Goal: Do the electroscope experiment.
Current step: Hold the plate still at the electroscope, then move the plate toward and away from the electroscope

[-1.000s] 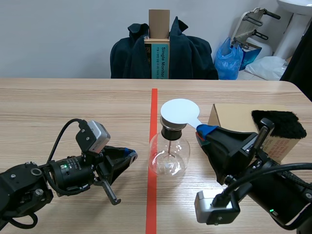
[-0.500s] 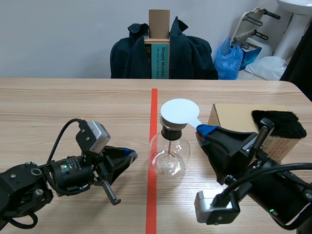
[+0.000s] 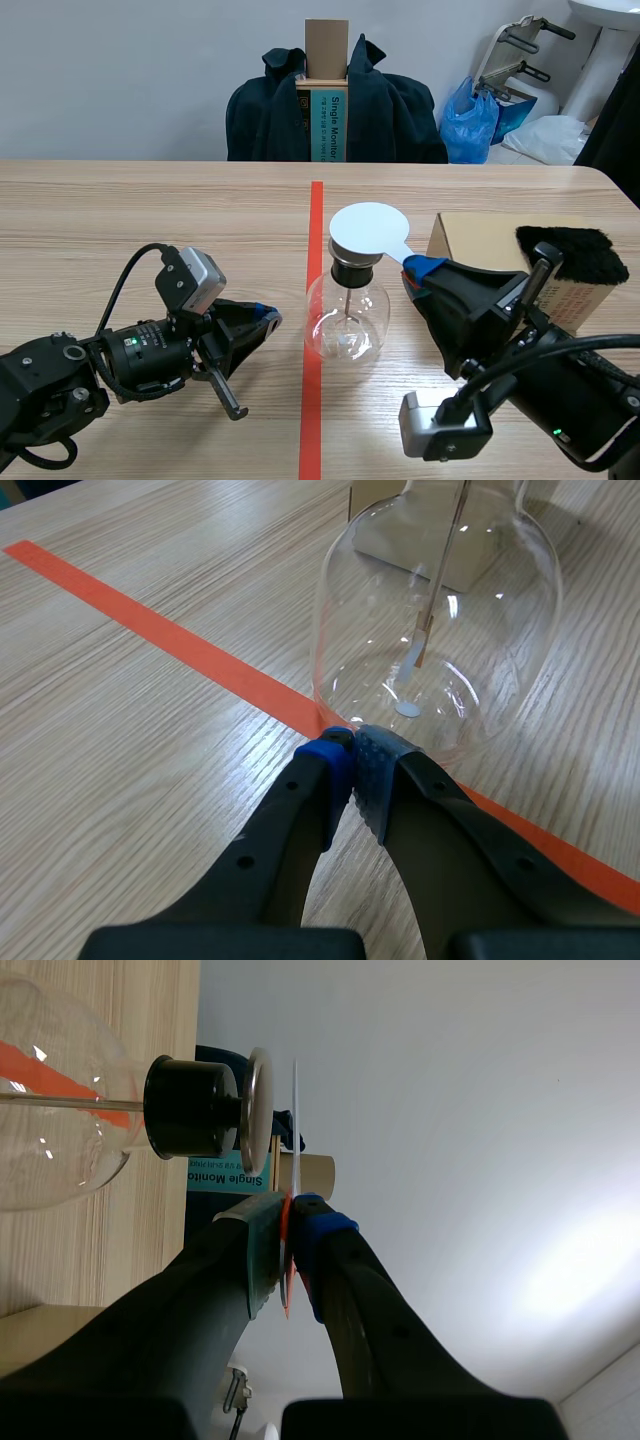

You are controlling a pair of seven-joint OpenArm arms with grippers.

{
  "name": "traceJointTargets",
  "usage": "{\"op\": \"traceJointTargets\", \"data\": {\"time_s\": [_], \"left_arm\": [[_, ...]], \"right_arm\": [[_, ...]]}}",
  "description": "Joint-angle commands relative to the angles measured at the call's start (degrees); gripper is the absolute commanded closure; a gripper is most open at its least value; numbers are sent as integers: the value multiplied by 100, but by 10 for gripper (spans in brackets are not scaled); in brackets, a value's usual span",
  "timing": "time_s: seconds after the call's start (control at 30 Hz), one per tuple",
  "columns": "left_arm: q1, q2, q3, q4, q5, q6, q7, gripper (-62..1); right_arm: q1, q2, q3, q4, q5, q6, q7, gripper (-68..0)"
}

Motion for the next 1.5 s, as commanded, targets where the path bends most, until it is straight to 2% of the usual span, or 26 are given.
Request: {"op": "traceJointTargets", "data": {"time_s": [0.0, 0.17, 0.6, 0.77, 0.87, 0.97, 1.27, 1.47], "left_arm": [[-17, 28, -55, 129, -55, 11, -42, -18], [-17, 28, -55, 129, -55, 13, -44, -18], [-17, 28, -55, 129, -55, 13, -44, -18], [-17, 28, -55, 129, -55, 55, -44, -18], [-17, 28, -55, 129, -55, 57, -44, -19], [-17, 28, -55, 129, -55, 59, -44, -19], [-17, 28, -55, 129, -55, 61, -44, -18], [-17, 28, -55, 129, -55, 177, -44, -18]], "right_arm": [[4, 63, 59, 37, 42, -83, -50, -8], [2, 61, 59, 37, 42, -81, -479, -8], [2, 61, 59, 37, 42, -81, -2131, -8], [2, 61, 59, 37, 42, -81, -2496, -8], [2, 63, 59, 37, 42, -81, -2476, -8], [2, 63, 59, 37, 42, -81, -2249, -8], [4, 63, 55, 37, 42, -79, -1126, -8], [4, 63, 55, 37, 42, -79, -299, -8]]}}
